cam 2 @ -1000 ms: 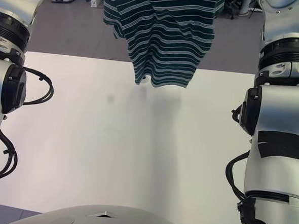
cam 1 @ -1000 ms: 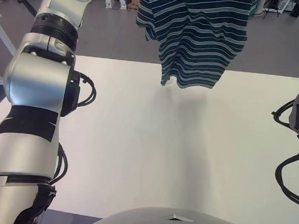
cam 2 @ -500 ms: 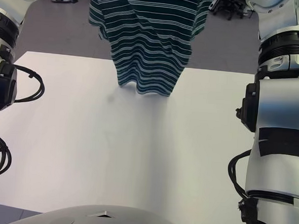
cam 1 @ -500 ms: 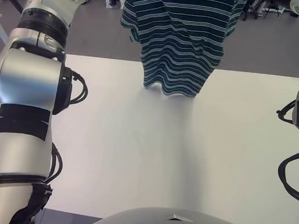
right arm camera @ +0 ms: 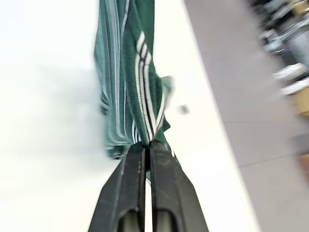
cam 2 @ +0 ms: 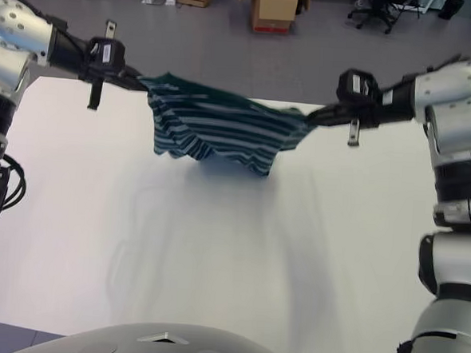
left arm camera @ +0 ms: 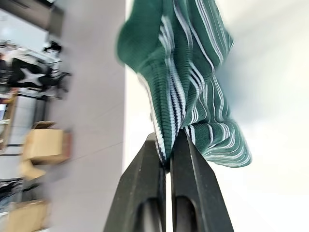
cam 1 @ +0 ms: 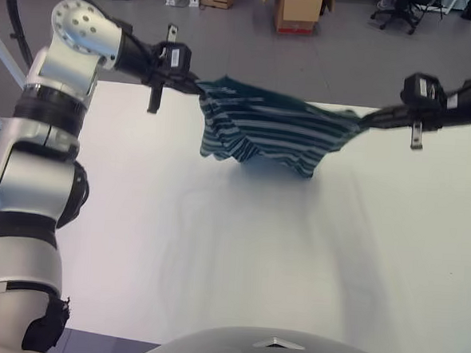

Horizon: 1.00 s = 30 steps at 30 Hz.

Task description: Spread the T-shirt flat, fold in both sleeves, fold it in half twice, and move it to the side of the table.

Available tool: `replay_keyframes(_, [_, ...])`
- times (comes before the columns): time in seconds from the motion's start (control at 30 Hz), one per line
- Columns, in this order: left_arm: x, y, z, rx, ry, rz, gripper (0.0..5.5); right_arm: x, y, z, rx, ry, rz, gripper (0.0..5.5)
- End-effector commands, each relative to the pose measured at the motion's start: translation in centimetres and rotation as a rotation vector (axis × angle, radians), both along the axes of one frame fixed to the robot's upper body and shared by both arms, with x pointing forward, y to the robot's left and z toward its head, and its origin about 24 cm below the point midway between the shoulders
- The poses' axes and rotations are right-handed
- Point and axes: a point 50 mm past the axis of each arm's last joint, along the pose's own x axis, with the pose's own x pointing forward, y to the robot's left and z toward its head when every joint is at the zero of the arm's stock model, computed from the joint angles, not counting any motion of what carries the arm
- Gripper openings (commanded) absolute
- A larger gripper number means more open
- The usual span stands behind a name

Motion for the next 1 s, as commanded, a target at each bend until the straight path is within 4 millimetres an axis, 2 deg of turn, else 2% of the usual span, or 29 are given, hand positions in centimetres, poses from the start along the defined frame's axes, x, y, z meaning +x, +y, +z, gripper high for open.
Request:
replay_keyframes(0.03, [-12.8, -2.6, -4.8, 0.245, 0.628, -0.426, 0.00, -11.3, 4.1, -3.9, -0.090, 0.665, 0.351, 0.02])
replay_keyframes(0.13, [-14.5, -1.7, -7.6, 0.382, 0.698, -0.417, 0.00, -13.4, 4.8, -6.1, -0.124, 0.765, 0.389, 0.02])
replay_keyframes(0.23, [-17.4, -0.1, -11.8, 0.569, 0.760, -0.450, 0.00, -15.7, 5.4, -8.4, -0.170, 0.837, 0.370, 0.02])
replay_keyframes(0.33, [-18.8, 0.3, -15.6, 0.618, 0.720, -0.412, 0.00, -16.9, 5.6, -11.4, -0.218, 0.776, 0.249, 0.02])
replay_keyframes(0.4, [-20.7, 0.6, -18.0, 0.605, 0.735, -0.349, 0.00, -18.3, 5.2, -13.2, -0.265, 0.781, 0.166, 0.02])
replay_keyframes(0.43, [-22.0, 0.7, -18.5, 0.590, 0.780, -0.340, 0.00, -18.9, 5.1, -13.6, -0.267, 0.804, 0.142, 0.02])
replay_keyframes(0.47, [-22.9, 0.6, -18.6, 0.561, 0.830, -0.330, 0.00, -19.5, 5.0, -13.6, -0.268, 0.847, 0.146, 0.29])
replay_keyframes(0.57, [-23.6, 0.4, -17.5, 0.482, 0.926, -0.306, 0.58, -19.7, 4.5, -12.7, -0.247, 0.906, 0.156, 0.84])
replay_keyframes(0.63, [-22.3, 0.3, -15.5, 0.379, 0.963, -0.252, 0.96, -17.7, 3.9, -11.6, -0.173, 0.857, 0.100, 1.26])
replay_keyframes(0.67, [-20.7, 0.2, -13.9, 0.288, 0.955, -0.218, 0.99, -15.9, 3.6, -10.8, -0.107, 0.798, 0.041, 1.29])
replay_keyframes(0.77, [-14.5, -0.6, -8.9, -0.021, 0.799, -0.129, 0.99, -8.3, 2.9, -8.4, 0.123, 0.526, -0.181, 1.29])
replay_keyframes(0.8, [-12.6, -0.9, -8.6, -0.064, 0.718, -0.076, 0.99, -6.2, 3.0, -8.5, 0.145, 0.443, -0.241, 1.29])
replay_keyframes(0.83, [-11.2, -1.2, -9.6, -0.075, 0.667, -0.027, 0.99, -4.4, 3.3, -9.0, 0.154, 0.387, -0.285, 1.29])
replay_keyframes(0.87, [-10.0, -1.2, -11.7, -0.029, 0.641, 0.030, 0.99, -2.8, 3.7, -9.8, 0.152, 0.330, -0.328, 1.29])
replay_keyframes(0.93, [-9.0, -0.8, -15.5, 0.103, 0.606, 0.045, 0.99, -0.8, 4.7, -11.1, 0.161, 0.280, -0.340, 1.29])
replay_keyframes(1.0, [-8.3, -0.8, -20.8, 0.138, 0.576, 0.129, 0.99, 1.5, 6.2, -13.1, 0.199, 0.239, -0.362, 1.29])
